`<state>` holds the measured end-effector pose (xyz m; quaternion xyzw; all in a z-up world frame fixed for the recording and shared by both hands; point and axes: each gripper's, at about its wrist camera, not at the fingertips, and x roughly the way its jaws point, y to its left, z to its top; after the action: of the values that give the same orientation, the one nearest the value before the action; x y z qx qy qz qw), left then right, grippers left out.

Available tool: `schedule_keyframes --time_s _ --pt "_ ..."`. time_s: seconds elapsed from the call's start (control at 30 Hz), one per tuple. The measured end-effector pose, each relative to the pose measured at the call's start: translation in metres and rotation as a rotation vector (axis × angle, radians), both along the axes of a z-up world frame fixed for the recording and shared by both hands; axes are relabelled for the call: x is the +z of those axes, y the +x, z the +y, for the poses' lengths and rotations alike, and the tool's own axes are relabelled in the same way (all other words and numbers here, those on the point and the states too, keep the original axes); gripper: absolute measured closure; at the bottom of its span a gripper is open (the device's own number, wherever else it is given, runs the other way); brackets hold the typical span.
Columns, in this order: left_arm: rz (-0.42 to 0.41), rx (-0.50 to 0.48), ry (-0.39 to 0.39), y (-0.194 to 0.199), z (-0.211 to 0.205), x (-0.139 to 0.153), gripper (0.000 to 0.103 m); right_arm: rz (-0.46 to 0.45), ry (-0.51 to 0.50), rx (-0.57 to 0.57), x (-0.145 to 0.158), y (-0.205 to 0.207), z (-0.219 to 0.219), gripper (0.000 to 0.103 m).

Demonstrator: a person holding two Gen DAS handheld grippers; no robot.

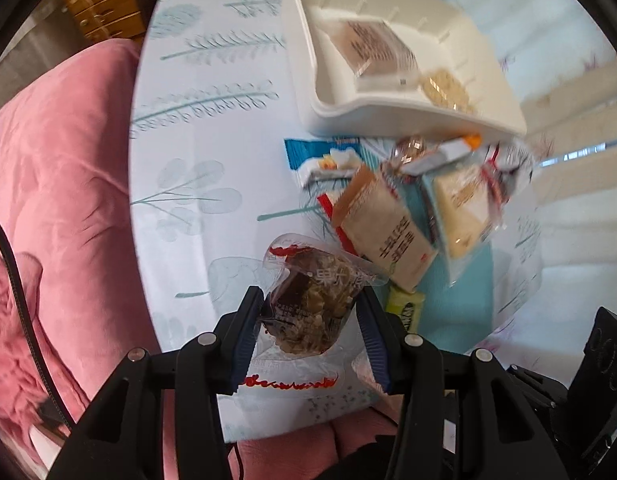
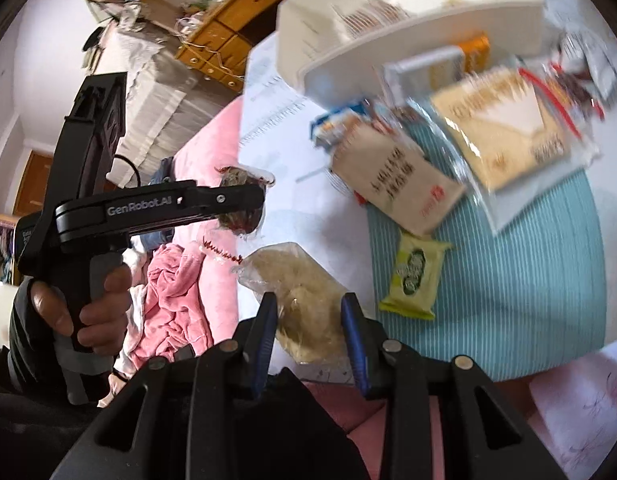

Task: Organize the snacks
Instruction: 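Grasp the clear nut bag with left tool while right tool grasps the pale crumbly snack bag, then carry both bags over the white tray and open both tools to drop them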

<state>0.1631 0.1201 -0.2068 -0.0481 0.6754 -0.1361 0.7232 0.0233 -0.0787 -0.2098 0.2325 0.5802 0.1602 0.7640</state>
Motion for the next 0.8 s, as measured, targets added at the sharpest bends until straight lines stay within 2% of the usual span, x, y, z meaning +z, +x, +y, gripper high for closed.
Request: schedule_keyframes --time_s 0.3,0.5,0.8 --pt "-0.057 0.114 -0.064 -0.001 0.025 0.064 0.056 -0.088 0.006 0.082 0.047 0.026 -0.014 0.07" --pt "-0.081 0.175 -0.049 0.008 0.016 0.092 0.056 -0.153 -0.002 0.116 0.078 0.047 -0.032 0.07" --pt "-0.148 0.236 -0.056 0.03 -0.014 0.119 0.056 -0.251 -0.04 0.14 0.113 0.09 -0.07 0.07"
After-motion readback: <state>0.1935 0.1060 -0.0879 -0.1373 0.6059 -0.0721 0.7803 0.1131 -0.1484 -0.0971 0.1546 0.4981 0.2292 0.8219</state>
